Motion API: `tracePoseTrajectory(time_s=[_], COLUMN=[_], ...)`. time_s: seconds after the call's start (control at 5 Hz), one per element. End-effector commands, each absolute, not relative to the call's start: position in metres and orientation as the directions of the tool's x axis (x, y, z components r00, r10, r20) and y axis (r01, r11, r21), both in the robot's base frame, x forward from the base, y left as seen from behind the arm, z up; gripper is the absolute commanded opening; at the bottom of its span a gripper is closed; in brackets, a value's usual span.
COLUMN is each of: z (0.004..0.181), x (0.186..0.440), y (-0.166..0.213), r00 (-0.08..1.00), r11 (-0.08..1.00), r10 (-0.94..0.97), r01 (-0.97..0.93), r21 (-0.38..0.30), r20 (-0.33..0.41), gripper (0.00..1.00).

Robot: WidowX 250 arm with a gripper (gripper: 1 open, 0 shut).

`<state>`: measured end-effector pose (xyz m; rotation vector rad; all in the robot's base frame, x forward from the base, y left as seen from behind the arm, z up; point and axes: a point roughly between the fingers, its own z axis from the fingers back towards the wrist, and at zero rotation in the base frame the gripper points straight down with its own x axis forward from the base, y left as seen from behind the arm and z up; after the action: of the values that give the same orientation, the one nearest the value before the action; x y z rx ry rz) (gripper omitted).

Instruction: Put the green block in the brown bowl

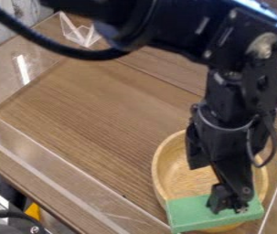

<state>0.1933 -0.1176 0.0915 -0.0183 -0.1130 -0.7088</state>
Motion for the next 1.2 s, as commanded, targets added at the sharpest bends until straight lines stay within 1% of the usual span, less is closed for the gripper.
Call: tracePoseTrajectory(time_s=[0.0,0.2,0.4,0.6,0.8,1.0], z=[0.11,0.108,0.107,0.111,0.116,0.12], x=[0.204,0.205,0.206,0.212,0.221,0.223], y=[-0.122,-0.116,-0.102,-0.088,-0.091,-0.094], r00=[0.754,0.735,0.72,0.723,0.706,0.738], r11=[0.767,0.75,0.736,0.739,0.722,0.755], r10=[-0.636,-0.656,-0.671,-0.668,-0.687,-0.652], r01=[0.641,0.661,0.675,0.671,0.689,0.653], r21=[0.03,0.031,0.043,0.052,0.056,0.06], r20=[0.166,0.171,0.178,0.176,0.173,0.174], gripper=[1.0,1.0,1.0,1.0,1.0,1.0])
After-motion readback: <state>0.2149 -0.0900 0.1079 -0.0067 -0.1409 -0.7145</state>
